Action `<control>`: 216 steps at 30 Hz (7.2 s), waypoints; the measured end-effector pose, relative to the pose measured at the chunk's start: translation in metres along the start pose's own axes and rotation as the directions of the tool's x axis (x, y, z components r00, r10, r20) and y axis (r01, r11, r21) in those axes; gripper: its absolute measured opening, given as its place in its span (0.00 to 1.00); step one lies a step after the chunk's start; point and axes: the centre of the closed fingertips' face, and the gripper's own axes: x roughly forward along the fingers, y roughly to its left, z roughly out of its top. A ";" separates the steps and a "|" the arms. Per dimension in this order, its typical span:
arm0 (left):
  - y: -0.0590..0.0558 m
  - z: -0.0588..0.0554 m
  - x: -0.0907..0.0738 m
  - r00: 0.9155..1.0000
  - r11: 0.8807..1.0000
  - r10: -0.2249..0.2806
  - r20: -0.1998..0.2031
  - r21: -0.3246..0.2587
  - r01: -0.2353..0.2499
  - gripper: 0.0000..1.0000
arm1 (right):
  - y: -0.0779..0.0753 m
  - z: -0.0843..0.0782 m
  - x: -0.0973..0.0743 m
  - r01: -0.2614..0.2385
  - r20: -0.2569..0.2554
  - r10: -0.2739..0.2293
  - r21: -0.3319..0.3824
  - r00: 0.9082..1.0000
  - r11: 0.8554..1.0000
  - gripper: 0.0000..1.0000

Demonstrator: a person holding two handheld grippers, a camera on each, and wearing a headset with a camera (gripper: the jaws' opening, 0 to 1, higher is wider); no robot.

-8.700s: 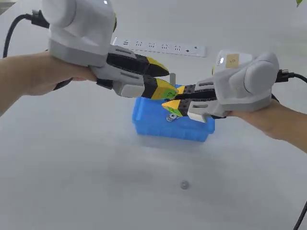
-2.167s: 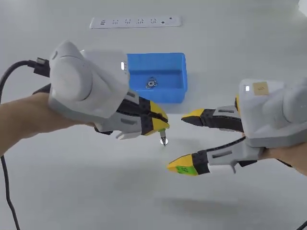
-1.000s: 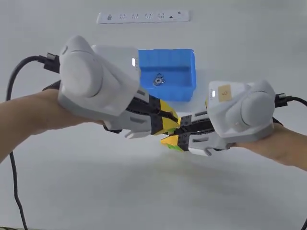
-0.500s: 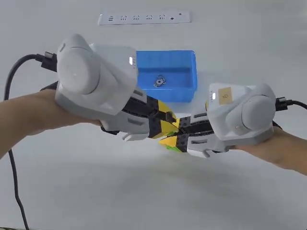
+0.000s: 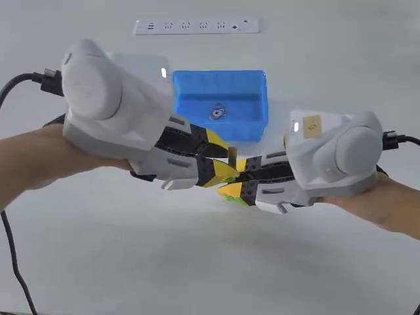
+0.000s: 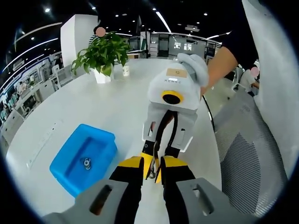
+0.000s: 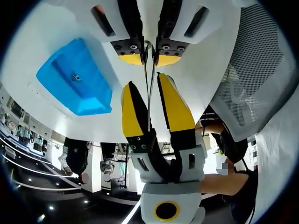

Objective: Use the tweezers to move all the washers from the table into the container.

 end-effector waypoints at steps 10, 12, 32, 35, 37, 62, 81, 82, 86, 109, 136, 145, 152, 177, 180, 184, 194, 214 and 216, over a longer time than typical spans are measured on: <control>0.004 -0.009 -0.018 0.998 0.996 0.052 0.022 -0.074 -0.050 0.33 | -0.004 0.012 -0.006 0.020 -0.006 -0.020 -0.003 1.000 1.000 0.10; 0.005 -0.012 -0.025 0.997 0.990 0.072 0.040 -0.122 -0.066 0.39 | -0.007 0.016 -0.008 0.028 -0.007 -0.028 -0.008 1.000 1.000 0.10; 0.031 -0.055 -0.090 0.930 0.862 0.339 0.140 -0.443 -0.247 0.72 | -0.055 0.087 -0.035 0.138 0.041 -0.135 -0.073 0.990 0.988 0.10; 0.032 -0.059 -0.092 0.923 0.848 0.353 0.149 -0.469 -0.249 0.72 | -0.064 0.094 -0.037 0.158 0.039 -0.155 -0.084 0.987 0.984 0.10; 0.032 -0.061 -0.092 0.922 0.836 0.357 0.149 -0.492 -0.244 0.71 | -0.071 0.100 -0.038 0.170 0.044 -0.166 -0.083 0.985 0.982 0.10; 0.035 -0.100 -0.096 0.909 0.724 0.403 0.110 -0.646 -0.243 0.72 | -0.150 0.062 0.004 0.213 -0.040 -0.216 -0.076 0.976 0.974 0.10; 0.035 -0.112 -0.099 0.910 0.706 0.411 0.051 -0.649 -0.283 0.70 | -0.155 0.025 0.026 0.200 -0.065 -0.201 -0.028 0.977 0.979 0.10; 0.035 -0.113 -0.099 0.911 0.705 0.411 0.046 -0.649 -0.285 0.70 | -0.155 0.023 0.027 0.196 -0.066 -0.197 -0.026 0.978 0.980 0.10; 0.035 -0.114 -0.100 0.912 0.704 0.409 0.040 -0.650 -0.288 0.70 | -0.152 0.021 0.029 0.186 -0.066 -0.187 -0.020 0.980 0.982 0.10; 0.046 -0.103 -0.096 0.922 0.746 0.387 0.025 -0.597 -0.297 0.69 | -0.146 0.022 0.028 0.172 -0.054 -0.173 -0.019 0.984 0.985 0.10; 0.138 0.013 -0.015 0.993 0.989 0.100 0.065 -0.118 -0.092 0.42 | -0.137 0.036 0.030 0.113 -0.035 -0.116 -0.078 0.993 0.990 0.08; 0.122 0.018 -0.004 0.999 0.999 0.041 0.015 0.008 -0.041 0.19 | -0.128 0.036 0.029 0.087 -0.063 -0.096 -0.126 0.993 0.988 0.08; 0.115 0.015 -0.012 0.996 0.994 0.060 -0.059 0.096 -0.054 0.13 | -0.128 0.045 0.027 0.090 -0.067 -0.101 -0.151 0.993 0.984 0.08; 0.092 0.030 -0.056 0.996 0.976 0.094 0.003 0.197 -0.093 0.09 | -0.097 0.080 0.002 0.036 -0.132 -0.085 -0.335 0.988 0.942 0.08; 0.086 0.028 -0.061 0.996 0.979 0.090 0.020 0.183 -0.092 0.09 | -0.085 0.082 -0.003 0.024 -0.144 -0.078 -0.343 0.986 0.939 0.08; 0.077 0.025 -0.063 0.996 0.978 0.083 0.024 0.191 -0.087 0.09 | -0.075 0.085 -0.008 0.011 -0.159 -0.072 -0.350 0.985 0.937 0.08; 0.057 0.010 -0.053 0.998 0.968 0.051 -0.025 0.246 -0.043 0.09 | -0.050 0.074 -0.015 -0.021 -0.206 -0.052 -0.338 0.977 0.941 0.07; 0.041 -0.065 0.005 0.995 0.994 -0.013 -0.097 0.108 0.024 0.09 | -0.034 -0.009 0.022 -0.049 -0.327 -0.016 -0.189 0.945 0.981 0.08; 0.039 -0.074 0.012 0.993 0.994 -0.022 -0.120 0.099 0.034 0.09 | -0.035 -0.017 0.026 -0.055 -0.336 -0.006 -0.172 0.942 0.984 0.08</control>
